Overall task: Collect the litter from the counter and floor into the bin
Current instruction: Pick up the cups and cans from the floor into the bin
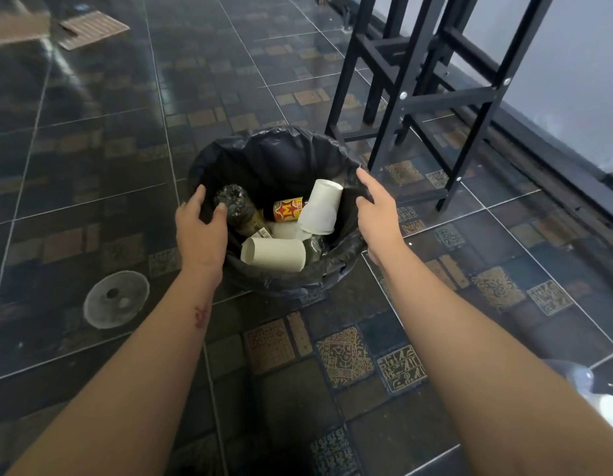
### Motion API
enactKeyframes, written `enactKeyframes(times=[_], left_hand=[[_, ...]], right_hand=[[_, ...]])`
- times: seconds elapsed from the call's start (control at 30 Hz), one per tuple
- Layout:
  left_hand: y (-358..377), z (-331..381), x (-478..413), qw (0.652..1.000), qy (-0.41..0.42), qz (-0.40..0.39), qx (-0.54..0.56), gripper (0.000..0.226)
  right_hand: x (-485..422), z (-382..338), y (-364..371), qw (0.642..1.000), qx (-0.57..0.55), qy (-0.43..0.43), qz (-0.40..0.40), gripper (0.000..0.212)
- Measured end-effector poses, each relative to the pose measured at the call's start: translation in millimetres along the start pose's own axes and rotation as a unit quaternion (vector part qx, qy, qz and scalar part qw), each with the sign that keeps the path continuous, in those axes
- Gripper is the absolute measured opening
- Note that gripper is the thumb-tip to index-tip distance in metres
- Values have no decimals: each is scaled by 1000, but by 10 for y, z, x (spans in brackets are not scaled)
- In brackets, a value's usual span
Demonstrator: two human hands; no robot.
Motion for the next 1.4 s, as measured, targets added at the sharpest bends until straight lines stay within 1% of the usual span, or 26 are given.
enactKeyframes(times=[0.13, 0.33, 0.53, 0.73, 0.87, 1.03, 1.17, 1.3, 1.4], left_hand=[[46, 73, 281, 1000, 10, 19, 4, 49], [368, 307, 752, 1000, 19, -17, 12, 51], [939, 738, 1179, 995, 56, -74, 36, 50], [1628, 1100, 1355, 981, 94, -164, 32, 53], [2050, 1348, 1349, 969, 129, -208, 30, 54], [2511, 1586, 1216, 957, 161, -240, 30, 53], [2691, 1697, 1059, 958, 175, -228, 0, 50], [2695, 1766, 1043, 950, 215, -216, -69, 47], [2646, 1793, 1093, 942, 246, -194, -120, 46]], right_hand=[[137, 29, -245, 999, -18, -3, 29, 53], [382, -35, -929, 997, -55, 4, 61, 57], [607, -124, -1808, 987, -63, -6, 145, 60], [638, -115, -2519, 970, -65, -22, 233, 61], [488, -4, -2855, 956, -78, -11, 282, 60], [273, 101, -3081, 944, -83, 3, 320, 59], [140, 177, -3127, 947, -36, 11, 319, 56], [128, 126, -3122, 949, 43, 17, 311, 48], [184, 84, -3100, 949, 123, 34, 289, 49]])
Point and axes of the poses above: each hand's wrist, its own x-axis away from the middle knuckle, its own y-axis out of the palm, z = x × y, the point moved 6 cm from there along -x, towards the middle knuckle, and after that the axes turned 14 degrees about -x, right-handed, at the moved point
